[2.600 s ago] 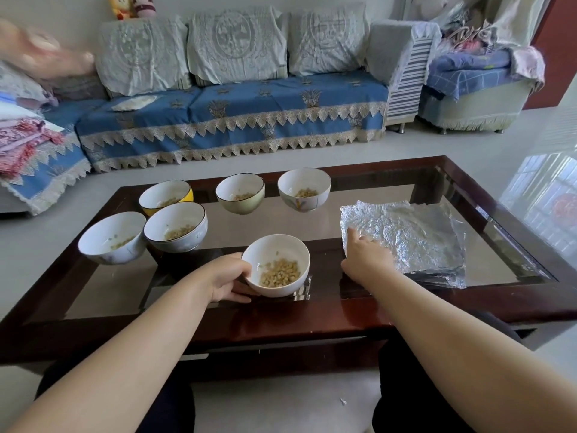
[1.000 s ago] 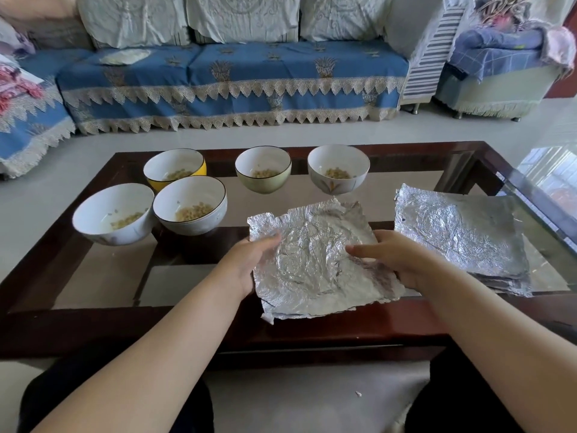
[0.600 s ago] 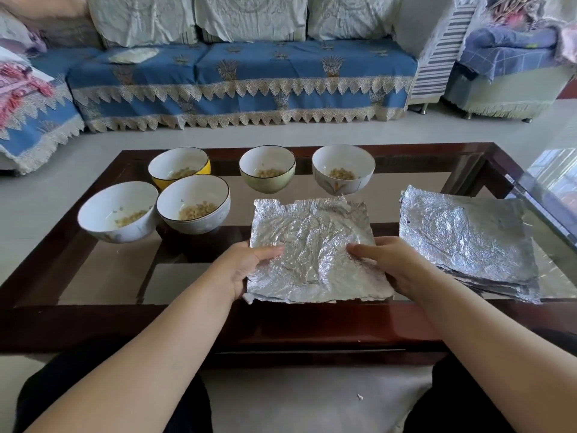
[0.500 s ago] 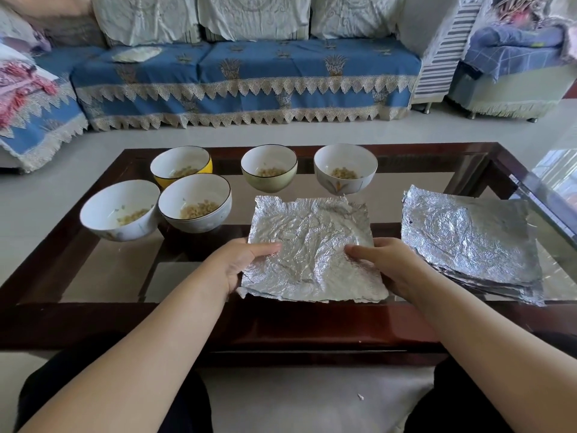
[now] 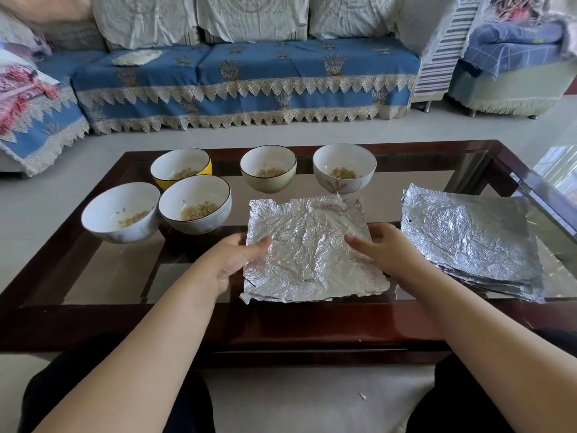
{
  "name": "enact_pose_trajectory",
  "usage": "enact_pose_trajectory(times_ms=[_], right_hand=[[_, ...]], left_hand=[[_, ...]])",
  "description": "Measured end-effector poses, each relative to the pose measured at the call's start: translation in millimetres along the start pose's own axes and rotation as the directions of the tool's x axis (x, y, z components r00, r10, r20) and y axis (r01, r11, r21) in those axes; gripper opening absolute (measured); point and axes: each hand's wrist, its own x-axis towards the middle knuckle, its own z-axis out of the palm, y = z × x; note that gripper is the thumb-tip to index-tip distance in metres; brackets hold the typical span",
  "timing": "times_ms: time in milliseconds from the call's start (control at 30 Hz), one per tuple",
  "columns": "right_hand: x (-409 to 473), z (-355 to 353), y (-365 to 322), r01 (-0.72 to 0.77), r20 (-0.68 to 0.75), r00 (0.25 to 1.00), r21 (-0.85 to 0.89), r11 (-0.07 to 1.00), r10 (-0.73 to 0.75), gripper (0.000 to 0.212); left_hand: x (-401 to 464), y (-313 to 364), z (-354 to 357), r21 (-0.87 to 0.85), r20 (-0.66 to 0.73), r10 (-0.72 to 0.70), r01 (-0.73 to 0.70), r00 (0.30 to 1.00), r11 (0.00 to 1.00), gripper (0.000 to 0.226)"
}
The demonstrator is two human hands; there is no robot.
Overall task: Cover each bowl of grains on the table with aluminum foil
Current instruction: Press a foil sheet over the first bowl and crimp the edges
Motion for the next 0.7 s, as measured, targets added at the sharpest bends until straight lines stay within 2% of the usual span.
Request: enact_pose_trajectory(times_ms=[67,133,167,200,233,267,333,367,433,467,533,700], right_hand=[[2,-7,-4,0.007,-0.099,0.995,0.051,0.999,-0.002,0.064],[3,-16,-9,0.059,-0.25,0.967,0.086,0.995,-0.036,0.062],[2,-18,-11,0.12,-0.327,0.94,0.052,0.991,-0.097,0.053],[1,-19,-13,0.198,-0.381,0.906,-0.007,0.98,-0.186,0.045],[-1,-19,-16,0.283,-0.4,0.868,-0.084,0.955,-0.293,0.039],[-3,-17,-22,0.372,-0.377,0.832,-0.164,0.914,-0.406,0.037],[-4,-7,-33,0.531,-0.197,0.775,-0.311,0.788,-0.6,0.042],[-3,0,-37,0.568,-0.059,0.774,-0.374,0.733,-0.63,0.048],[0,16,-42,0.584,0.208,0.797,-0.503,0.637,-0.566,0.063],[2,24,-41,0.579,0.29,0.807,-0.559,0.594,-0.514,0.066],[4,36,-34,0.568,0.367,0.817,-0.643,0.513,-0.445,0.062],[4,42,-22,0.542,0.418,0.838,-0.709,0.451,-0.349,0.062]], left_hand=[[-5,11,-12,0.052,-0.055,0.052,-0.049,0.997,0.997,0.1],[-11,21,-24,0.253,-0.222,0.241,-0.183,0.945,0.95,0.08],[-15,24,-27,0.403,-0.296,0.416,-0.282,0.86,0.871,0.061],[-19,28,-25,0.525,-0.308,0.594,-0.387,0.743,0.758,0.044],[-26,34,-19,0.6,-0.247,0.716,-0.478,0.653,0.642,0.035],[-30,40,-9,0.654,-0.128,0.781,-0.54,0.611,0.53,0.034],[-31,46,14,0.761,0.194,0.753,-0.581,0.629,0.288,0.046],[-26,44,25,0.802,0.322,0.678,-0.571,0.66,0.175,0.052],[-13,34,37,0.852,0.423,0.529,-0.521,0.735,0.043,0.06],[-8,26,39,0.868,0.428,0.484,-0.497,0.764,0.017,0.062],[0,10,40,0.881,0.43,0.432,-0.473,0.793,-0.007,0.063],[10,-2,38,0.887,0.449,0.393,-0.455,0.803,-0.084,0.066]])
